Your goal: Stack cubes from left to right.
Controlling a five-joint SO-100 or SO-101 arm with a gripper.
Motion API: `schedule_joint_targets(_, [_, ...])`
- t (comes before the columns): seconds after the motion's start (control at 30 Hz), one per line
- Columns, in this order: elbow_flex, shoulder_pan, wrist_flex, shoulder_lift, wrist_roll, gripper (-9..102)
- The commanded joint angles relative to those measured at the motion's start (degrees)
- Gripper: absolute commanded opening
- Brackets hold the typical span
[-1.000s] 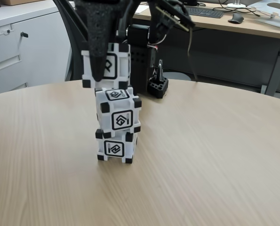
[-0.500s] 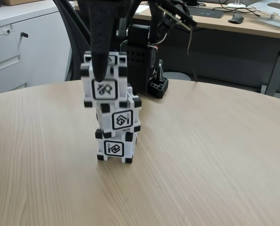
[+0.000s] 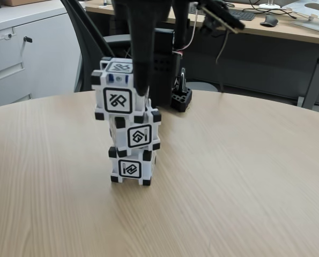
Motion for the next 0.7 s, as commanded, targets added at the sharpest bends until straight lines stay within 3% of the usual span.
schedule_joint_targets(0.0, [-2.4,-3.4,0.8,1.5,2.7,32])
schedule_joint_targets(0.3, [-2.3,-10.4,0.8,1.4,7.2,28])
schedule_joint_targets(0.67, [-1.9,-10.5,0.4,1.3,8.8,27])
